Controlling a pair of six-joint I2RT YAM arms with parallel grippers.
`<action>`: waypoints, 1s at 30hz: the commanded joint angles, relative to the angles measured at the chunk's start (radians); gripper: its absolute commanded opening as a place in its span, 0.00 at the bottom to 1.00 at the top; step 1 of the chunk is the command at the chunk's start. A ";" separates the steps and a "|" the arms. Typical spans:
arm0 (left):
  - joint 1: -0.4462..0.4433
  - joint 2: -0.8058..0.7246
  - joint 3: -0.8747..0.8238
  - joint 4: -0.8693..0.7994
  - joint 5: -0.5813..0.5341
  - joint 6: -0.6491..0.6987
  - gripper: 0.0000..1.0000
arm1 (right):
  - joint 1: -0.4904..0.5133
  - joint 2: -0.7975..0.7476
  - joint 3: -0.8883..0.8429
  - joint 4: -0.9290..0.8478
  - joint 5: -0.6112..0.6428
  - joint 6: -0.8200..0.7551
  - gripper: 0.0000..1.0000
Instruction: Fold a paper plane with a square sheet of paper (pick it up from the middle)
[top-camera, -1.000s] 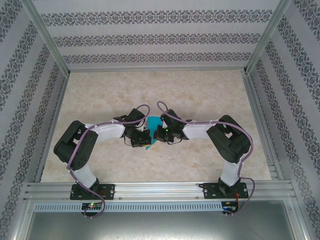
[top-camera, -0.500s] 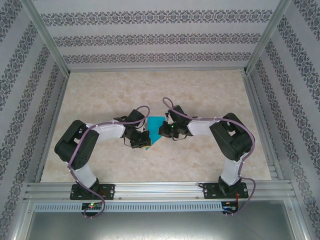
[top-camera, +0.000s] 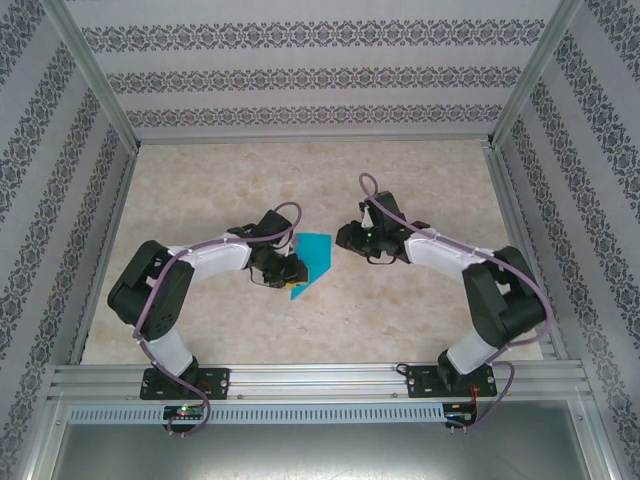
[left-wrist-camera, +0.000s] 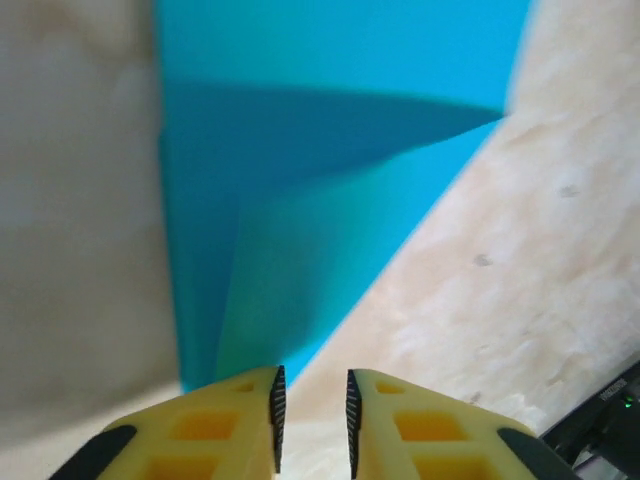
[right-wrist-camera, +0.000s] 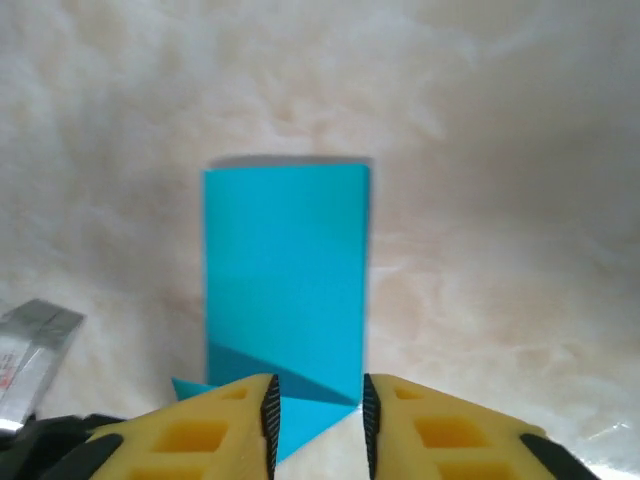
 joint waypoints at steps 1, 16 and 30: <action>0.002 -0.060 0.039 0.016 -0.052 -0.004 0.34 | 0.007 -0.041 -0.052 -0.019 0.008 0.068 0.44; 0.000 0.037 0.064 0.055 -0.176 0.005 0.16 | 0.067 0.031 -0.059 0.048 -0.056 0.172 0.52; 0.003 0.104 0.035 0.023 -0.204 -0.030 0.08 | 0.101 0.128 -0.019 0.074 -0.091 0.222 0.49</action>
